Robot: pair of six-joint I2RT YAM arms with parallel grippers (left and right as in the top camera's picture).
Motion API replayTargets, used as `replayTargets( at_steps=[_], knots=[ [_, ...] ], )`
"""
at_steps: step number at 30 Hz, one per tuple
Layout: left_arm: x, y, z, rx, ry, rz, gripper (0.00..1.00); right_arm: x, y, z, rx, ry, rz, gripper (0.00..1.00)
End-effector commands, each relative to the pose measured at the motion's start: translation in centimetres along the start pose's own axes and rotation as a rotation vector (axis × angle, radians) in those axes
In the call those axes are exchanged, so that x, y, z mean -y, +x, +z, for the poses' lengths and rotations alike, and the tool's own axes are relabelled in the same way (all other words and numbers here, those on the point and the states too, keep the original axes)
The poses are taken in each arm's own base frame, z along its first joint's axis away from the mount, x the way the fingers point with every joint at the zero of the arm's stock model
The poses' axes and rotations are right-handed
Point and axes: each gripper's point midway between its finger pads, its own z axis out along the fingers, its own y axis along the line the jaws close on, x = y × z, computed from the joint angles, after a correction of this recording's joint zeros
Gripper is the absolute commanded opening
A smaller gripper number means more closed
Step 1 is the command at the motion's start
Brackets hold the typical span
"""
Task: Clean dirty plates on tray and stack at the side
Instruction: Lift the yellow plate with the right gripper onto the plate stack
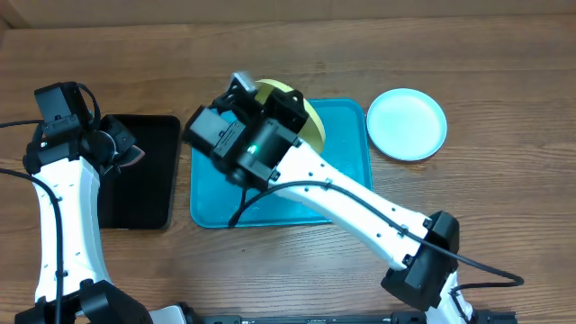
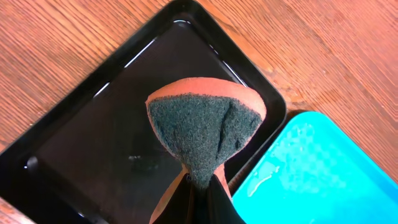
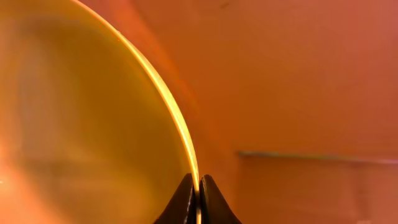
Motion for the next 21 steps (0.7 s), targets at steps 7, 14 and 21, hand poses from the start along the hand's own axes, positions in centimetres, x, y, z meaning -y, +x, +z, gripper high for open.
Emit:
replayTargets(
  at_steps=[7, 14, 21],
  knots=[
    [0.9, 0.5, 0.2, -0.029, 0.049, -0.010, 0.04, 5.9, -0.5, -3.0, 0.042, 0.271, -0.030, 0.04],
    [1.0, 0.6, 0.2, -0.029, 0.050, -0.006, 0.04, 1.8, 0.6, 1.0, -0.014, -0.057, 0.004, 0.04],
    [1.0, 0.6, 0.2, -0.030, 0.049, -0.006, 0.04, -2.8, 4.9, 9.7, -0.225, -0.780, 0.388, 0.04]
  ],
)
